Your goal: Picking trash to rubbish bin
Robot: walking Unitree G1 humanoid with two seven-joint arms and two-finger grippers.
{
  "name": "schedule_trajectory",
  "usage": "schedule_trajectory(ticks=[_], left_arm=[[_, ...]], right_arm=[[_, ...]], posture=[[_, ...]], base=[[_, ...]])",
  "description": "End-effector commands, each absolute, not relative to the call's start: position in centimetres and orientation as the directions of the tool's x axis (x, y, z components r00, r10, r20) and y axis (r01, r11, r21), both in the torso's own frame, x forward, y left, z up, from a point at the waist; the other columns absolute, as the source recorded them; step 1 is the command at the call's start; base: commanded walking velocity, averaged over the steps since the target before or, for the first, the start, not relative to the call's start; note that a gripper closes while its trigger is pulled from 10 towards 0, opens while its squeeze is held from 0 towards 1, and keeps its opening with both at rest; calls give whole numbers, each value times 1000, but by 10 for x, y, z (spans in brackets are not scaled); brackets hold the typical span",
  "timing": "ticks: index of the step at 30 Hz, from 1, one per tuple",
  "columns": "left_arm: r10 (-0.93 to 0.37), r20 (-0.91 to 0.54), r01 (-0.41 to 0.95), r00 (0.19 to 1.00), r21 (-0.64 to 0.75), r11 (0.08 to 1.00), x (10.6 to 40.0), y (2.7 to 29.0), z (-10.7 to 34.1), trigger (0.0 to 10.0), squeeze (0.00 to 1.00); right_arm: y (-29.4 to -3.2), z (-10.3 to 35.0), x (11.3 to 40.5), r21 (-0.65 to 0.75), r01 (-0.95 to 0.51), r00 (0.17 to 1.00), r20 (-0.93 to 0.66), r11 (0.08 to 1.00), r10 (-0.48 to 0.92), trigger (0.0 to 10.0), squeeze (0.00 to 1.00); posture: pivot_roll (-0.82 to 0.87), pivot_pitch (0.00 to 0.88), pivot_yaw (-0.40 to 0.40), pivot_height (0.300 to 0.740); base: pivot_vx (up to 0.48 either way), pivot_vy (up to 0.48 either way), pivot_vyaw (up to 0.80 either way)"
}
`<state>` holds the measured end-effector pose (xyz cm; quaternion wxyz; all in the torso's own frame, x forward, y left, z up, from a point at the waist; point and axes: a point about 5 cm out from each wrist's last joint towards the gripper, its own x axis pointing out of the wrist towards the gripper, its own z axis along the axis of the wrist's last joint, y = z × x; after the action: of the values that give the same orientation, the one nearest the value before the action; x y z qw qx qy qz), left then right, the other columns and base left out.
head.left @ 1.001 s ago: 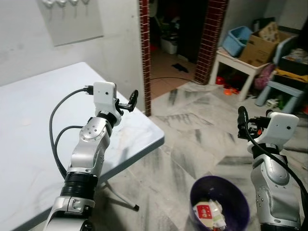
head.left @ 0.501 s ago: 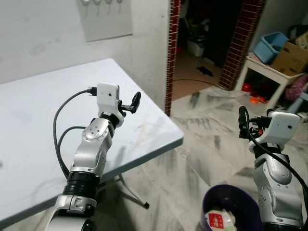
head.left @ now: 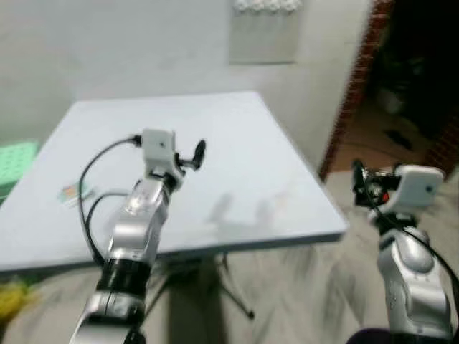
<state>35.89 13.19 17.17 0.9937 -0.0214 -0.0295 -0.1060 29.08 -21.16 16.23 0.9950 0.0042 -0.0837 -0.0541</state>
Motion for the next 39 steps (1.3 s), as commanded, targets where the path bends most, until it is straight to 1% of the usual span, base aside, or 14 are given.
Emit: schedule_trajectory(ticks=[1, 8, 10, 12, 18, 39], left_arm=[[-218, 77, 221, 973, -29, 975, 360, 126, 177, 10000, 0], [-211, 68, 214, 975, -38, 976, 361, 125, 177, 10000, 0], [-211, 62, 214, 975, -44, 976, 361, 125, 177, 10000, 0], [-208, 59, 211, 976, -50, 976, 362, 126, 178, 10000, 0], [-203, 49, 206, 978, -62, 977, 362, 127, 177, 10000, 0], [-182, 20, 183, 983, -78, 980, 361, 131, 175, 10000, 0]], right_arm=[[-219, 165, 288, 16, 133, 976, 169, 991, -134, 10000, 0], [-220, 165, 288, 21, 138, 976, 168, 990, -140, 10000, 0], [-219, 165, 288, 16, 133, 976, 174, 991, -133, 10000, 0], [-219, 164, 288, 58, 132, 974, 176, 990, -141, 10000, 0], [-218, 165, 288, 56, 124, 976, 175, 991, -132, 10000, 0], [-214, 166, 286, 71, 104, 977, 179, 992, -115, 10000, 0]], posture=[[-91, 0, -6, 740], [-91, 0, -2, 740], [-90, 0, -1, 740], [-89, 0, -1, 740], [-85, 0, -5, 740], [-83, 24, -8, 740]], base=[[0, 0, 800], [0, 0, 800], [0, 0, 0], [0, 0, 0], [0, 0, 0], [0, 455, 0]])
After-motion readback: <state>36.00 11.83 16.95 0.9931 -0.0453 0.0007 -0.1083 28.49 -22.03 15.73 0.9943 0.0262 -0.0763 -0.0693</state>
